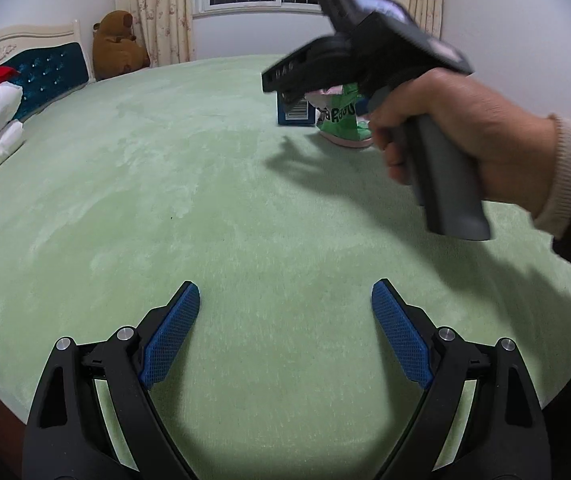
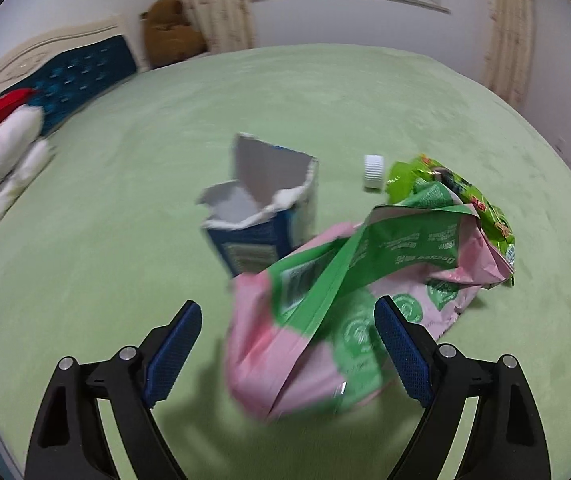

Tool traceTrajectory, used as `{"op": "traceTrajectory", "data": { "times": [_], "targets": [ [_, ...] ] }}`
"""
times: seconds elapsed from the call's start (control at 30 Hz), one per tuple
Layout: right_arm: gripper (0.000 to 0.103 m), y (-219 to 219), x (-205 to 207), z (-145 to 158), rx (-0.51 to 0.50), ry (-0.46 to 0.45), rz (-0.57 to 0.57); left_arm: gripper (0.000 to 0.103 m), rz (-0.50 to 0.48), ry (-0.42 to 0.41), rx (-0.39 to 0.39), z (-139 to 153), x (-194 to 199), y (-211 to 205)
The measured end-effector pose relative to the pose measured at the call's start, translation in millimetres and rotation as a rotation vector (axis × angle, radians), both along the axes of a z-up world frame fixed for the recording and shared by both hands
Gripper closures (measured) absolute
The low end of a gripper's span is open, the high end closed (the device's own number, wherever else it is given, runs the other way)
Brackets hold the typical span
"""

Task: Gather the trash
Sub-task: 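Move both tools back over the bed toward the snack bag and carton, then grasp the pink-green snack bag with the right tool while the left tool grasps the torn carton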

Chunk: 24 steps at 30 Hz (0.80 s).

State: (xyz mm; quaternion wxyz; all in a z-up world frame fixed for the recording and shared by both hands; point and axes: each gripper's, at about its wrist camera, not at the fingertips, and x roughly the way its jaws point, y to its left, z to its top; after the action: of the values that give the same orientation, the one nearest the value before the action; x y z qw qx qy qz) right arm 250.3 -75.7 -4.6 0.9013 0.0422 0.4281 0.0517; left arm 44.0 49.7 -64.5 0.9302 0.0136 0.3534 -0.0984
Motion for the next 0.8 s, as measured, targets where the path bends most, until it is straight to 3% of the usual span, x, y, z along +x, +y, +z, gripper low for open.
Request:
{"op": "traceTrajectory", "data": {
  "times": [0.03, 0.17, 0.2, 0.33, 0.6, 0.8],
  "targets": [
    [0.034, -2, 4, -4, -0.002, 0.014, -0.009, 0.017, -0.001, -0.003, -0.002, -1, 0, -1],
    [0.056, -11, 0, -5, 0.008, -0.002, 0.023, 0.017, -0.001, -0.008, -0.002, -3, 1, -1],
    [0.067, -10, -4, -3, -0.003, -0.010, 0.039, 0.017, 0.000, -0.010, -0.003, -3, 1, -1],
    [0.072, -22, -30, 10, 0.001, -0.060, 0.075, 0.017, 0.004, -0.010, -0.009, -4, 1, -1],
    [0.074, -79, -115, 33, 0.165, -0.126, 0.137, 0.017, 0.015, -0.006, -0.024, -2, 1, -1],
    [0.074, -112, -177, 44, 0.141, -0.184, 0.189, 0.017, 0.000, 0.019, -0.067, 5, 10, -1]
  ]
}}
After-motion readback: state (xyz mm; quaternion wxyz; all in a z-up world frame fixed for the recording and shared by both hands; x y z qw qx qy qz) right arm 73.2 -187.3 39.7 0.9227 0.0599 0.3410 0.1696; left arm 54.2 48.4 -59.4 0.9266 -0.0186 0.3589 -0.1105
